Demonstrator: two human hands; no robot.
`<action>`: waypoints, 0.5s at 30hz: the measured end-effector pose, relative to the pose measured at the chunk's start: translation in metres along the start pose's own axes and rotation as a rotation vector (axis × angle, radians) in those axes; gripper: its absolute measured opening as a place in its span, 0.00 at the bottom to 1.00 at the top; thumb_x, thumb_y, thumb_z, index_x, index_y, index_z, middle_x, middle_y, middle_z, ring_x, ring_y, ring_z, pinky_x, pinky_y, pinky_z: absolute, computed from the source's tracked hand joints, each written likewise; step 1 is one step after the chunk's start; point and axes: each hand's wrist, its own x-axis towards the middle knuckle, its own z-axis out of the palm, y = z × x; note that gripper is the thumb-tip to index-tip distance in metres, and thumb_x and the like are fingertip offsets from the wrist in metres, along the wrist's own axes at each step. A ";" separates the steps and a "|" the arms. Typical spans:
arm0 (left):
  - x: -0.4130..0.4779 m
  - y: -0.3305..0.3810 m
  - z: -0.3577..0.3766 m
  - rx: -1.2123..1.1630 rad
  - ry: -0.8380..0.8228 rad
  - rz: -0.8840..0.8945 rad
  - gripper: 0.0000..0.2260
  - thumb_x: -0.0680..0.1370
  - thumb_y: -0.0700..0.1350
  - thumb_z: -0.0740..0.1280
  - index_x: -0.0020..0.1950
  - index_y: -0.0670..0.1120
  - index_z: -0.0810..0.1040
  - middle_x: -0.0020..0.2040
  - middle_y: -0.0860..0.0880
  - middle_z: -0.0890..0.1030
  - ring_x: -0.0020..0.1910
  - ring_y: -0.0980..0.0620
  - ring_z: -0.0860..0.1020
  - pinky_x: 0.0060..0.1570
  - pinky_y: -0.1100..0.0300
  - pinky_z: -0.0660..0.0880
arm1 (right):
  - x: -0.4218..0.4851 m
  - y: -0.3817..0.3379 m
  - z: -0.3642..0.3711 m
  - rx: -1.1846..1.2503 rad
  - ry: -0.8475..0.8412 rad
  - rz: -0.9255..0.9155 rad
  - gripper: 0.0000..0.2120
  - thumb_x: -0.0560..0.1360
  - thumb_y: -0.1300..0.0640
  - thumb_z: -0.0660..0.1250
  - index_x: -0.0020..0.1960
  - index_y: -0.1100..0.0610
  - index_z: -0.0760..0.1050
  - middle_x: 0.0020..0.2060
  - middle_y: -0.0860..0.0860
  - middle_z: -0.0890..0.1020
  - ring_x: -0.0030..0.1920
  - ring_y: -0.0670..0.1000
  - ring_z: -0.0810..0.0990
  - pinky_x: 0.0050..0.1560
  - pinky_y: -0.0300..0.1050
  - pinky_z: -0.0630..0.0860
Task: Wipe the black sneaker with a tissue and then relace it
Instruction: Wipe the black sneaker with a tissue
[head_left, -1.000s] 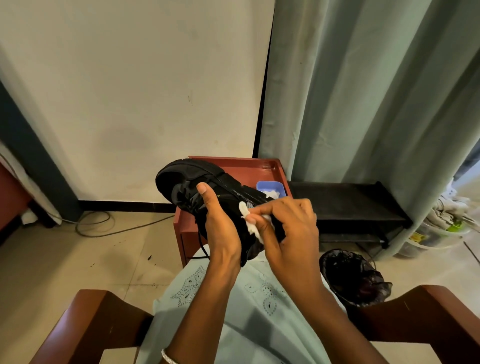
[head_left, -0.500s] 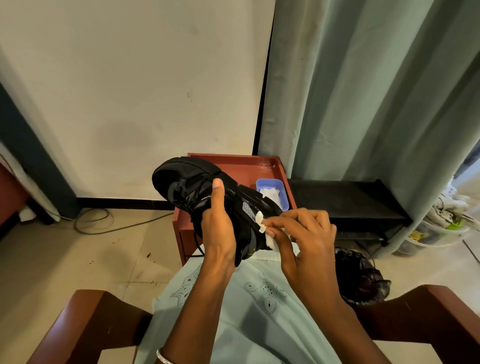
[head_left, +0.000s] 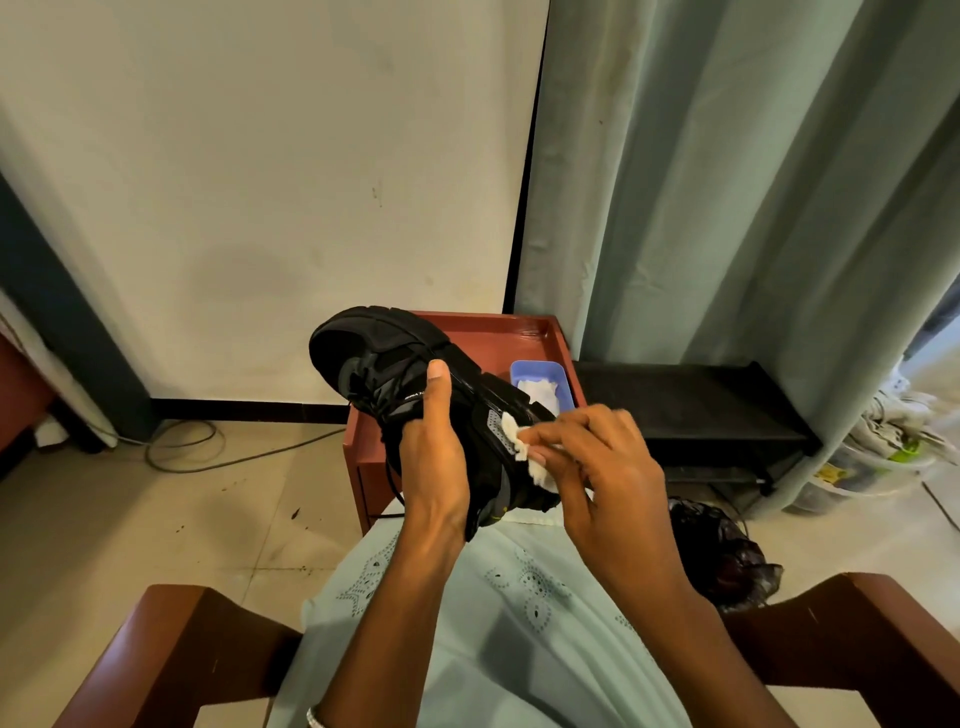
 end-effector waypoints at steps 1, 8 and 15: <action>-0.001 0.000 0.000 0.009 0.000 0.001 0.32 0.60 0.79 0.63 0.42 0.51 0.76 0.47 0.47 0.80 0.46 0.41 0.80 0.62 0.35 0.73 | -0.004 0.001 -0.003 0.001 0.004 0.002 0.11 0.79 0.55 0.63 0.53 0.55 0.84 0.46 0.48 0.81 0.48 0.49 0.76 0.49 0.36 0.72; -0.006 -0.006 0.010 0.064 -0.062 0.045 0.21 0.76 0.67 0.61 0.46 0.52 0.84 0.49 0.50 0.86 0.51 0.51 0.83 0.60 0.45 0.77 | 0.026 0.000 -0.006 -0.051 0.024 0.048 0.04 0.76 0.62 0.69 0.47 0.58 0.83 0.44 0.50 0.81 0.46 0.52 0.77 0.47 0.33 0.70; -0.009 -0.001 0.008 0.063 -0.015 0.114 0.21 0.80 0.62 0.60 0.32 0.55 0.79 0.38 0.53 0.82 0.43 0.52 0.81 0.51 0.54 0.77 | 0.042 0.007 -0.007 0.046 -0.067 0.072 0.05 0.76 0.64 0.70 0.47 0.55 0.82 0.44 0.46 0.80 0.47 0.45 0.77 0.48 0.34 0.71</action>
